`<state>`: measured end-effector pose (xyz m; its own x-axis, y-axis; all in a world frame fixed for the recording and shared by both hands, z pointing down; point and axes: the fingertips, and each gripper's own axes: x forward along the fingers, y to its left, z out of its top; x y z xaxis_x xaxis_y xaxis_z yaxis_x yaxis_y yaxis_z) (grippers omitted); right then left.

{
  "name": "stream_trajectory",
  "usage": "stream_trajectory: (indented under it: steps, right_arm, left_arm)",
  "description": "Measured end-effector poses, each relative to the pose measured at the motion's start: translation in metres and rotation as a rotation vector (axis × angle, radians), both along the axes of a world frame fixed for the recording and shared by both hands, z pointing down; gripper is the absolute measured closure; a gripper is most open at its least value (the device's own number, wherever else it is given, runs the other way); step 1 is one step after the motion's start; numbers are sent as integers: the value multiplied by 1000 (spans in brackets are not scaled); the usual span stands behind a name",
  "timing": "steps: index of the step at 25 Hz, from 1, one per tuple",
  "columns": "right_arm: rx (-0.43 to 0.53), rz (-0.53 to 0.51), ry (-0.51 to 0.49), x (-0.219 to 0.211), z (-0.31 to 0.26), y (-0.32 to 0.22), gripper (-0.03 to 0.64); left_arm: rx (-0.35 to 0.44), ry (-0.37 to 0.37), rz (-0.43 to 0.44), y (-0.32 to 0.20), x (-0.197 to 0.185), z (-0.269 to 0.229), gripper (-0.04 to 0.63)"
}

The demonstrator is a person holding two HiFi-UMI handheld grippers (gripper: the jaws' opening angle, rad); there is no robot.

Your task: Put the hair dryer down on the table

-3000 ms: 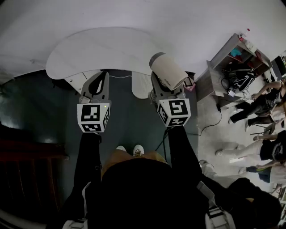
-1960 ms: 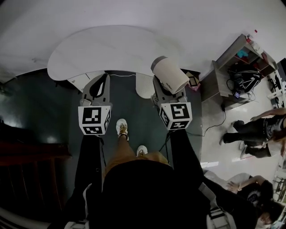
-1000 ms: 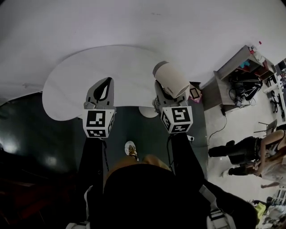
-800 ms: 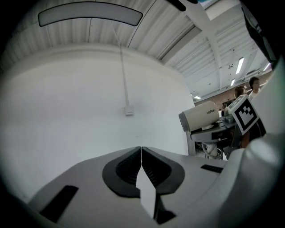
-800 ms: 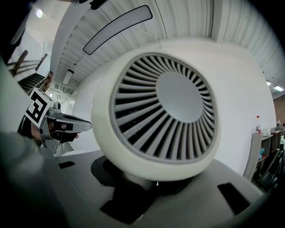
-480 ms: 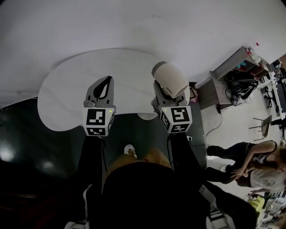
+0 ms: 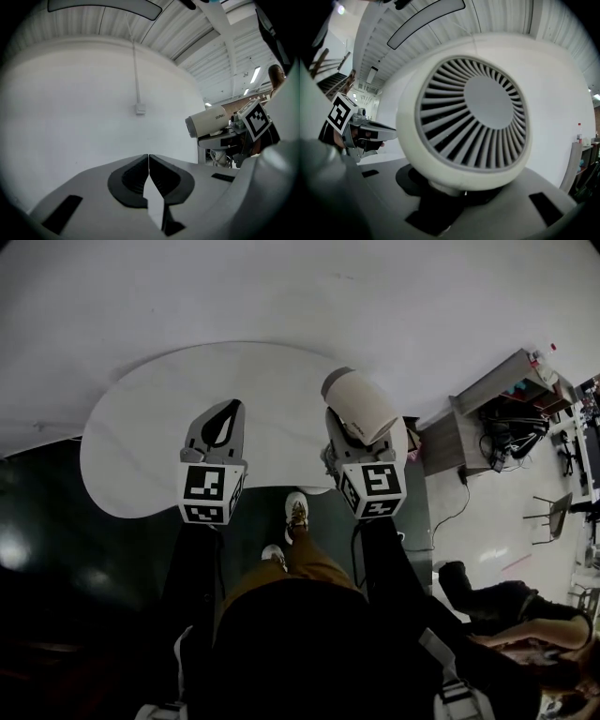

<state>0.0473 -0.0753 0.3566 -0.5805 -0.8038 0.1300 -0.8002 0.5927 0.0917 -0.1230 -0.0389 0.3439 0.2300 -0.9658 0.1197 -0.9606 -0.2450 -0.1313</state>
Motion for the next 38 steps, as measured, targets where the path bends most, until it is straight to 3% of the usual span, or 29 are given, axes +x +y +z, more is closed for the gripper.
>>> stream_trajectory:
  steps: [11, 26, 38]
  right_arm:
    - [-31, -44, 12, -13, 29, -88, 446]
    - [-108, -97, -8, -24, 63, -227, 446]
    - [-193, -179, 133, -43, 116, -260, 445]
  left_arm:
    - [-39, 44, -50, -80, -16, 25, 577]
    - [-81, 14, -115, -198, -15, 44, 577]
    - [-130, 13, -118, -222, -16, 64, 577]
